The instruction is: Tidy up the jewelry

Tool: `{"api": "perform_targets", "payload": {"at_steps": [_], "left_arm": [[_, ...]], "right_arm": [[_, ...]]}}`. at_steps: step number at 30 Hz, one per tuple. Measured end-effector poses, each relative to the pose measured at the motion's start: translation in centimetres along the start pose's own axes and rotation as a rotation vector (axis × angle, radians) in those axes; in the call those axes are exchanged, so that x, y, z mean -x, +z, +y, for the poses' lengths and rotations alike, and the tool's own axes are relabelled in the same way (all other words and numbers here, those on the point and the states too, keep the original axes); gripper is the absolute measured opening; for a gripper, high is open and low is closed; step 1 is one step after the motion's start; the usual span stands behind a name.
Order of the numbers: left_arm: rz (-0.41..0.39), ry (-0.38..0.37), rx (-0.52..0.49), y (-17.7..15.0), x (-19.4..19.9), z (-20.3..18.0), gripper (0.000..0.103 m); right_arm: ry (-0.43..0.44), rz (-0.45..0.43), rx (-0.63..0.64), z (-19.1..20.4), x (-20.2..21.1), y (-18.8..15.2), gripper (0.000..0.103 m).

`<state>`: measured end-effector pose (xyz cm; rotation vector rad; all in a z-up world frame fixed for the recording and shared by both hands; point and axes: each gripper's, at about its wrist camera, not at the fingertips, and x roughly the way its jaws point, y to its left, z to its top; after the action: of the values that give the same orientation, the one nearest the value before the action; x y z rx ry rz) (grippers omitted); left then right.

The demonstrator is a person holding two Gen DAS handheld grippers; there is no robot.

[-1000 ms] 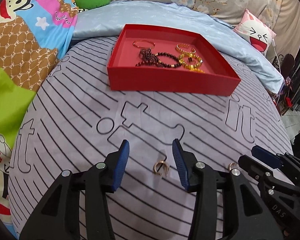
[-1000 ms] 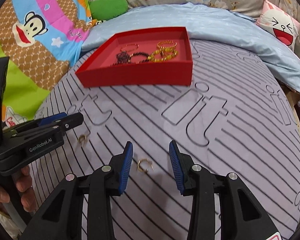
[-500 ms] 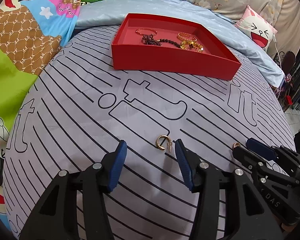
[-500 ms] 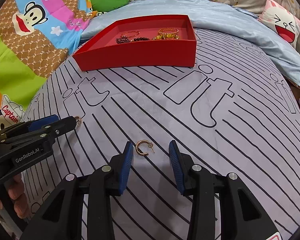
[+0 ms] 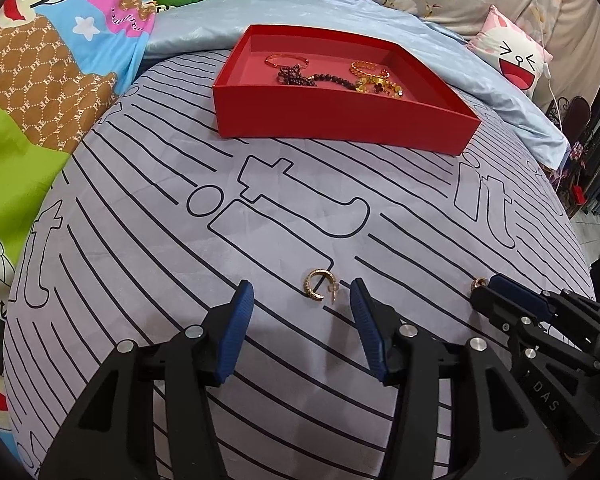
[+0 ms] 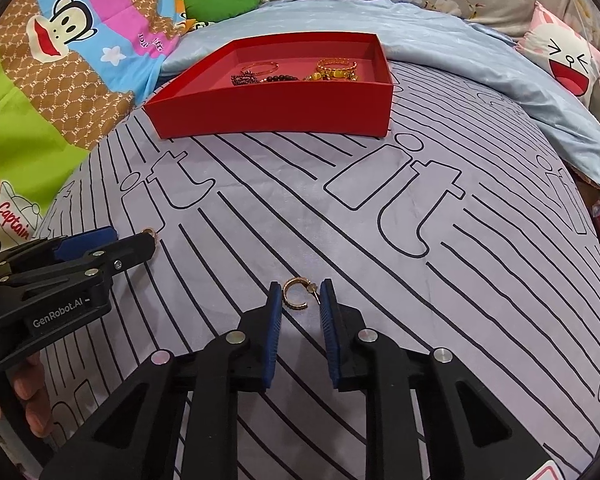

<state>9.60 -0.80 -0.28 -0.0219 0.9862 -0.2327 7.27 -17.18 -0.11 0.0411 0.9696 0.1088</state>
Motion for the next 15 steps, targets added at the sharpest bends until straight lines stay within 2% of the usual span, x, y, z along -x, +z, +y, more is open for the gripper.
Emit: {"api": "perform_targets", "payload": {"at_steps": [8,15], "left_arm": [[-0.008,0.006,-0.012,0.06,-0.19,-0.26,0.044],[-0.009,0.000,-0.031,0.20,-0.31,-0.65,0.030]], "right_arm": [[0.006,-0.001,-0.010,-0.12,0.08,0.00,0.019],[0.014,0.000,-0.019,-0.28,0.13,-0.08,0.019]]}}
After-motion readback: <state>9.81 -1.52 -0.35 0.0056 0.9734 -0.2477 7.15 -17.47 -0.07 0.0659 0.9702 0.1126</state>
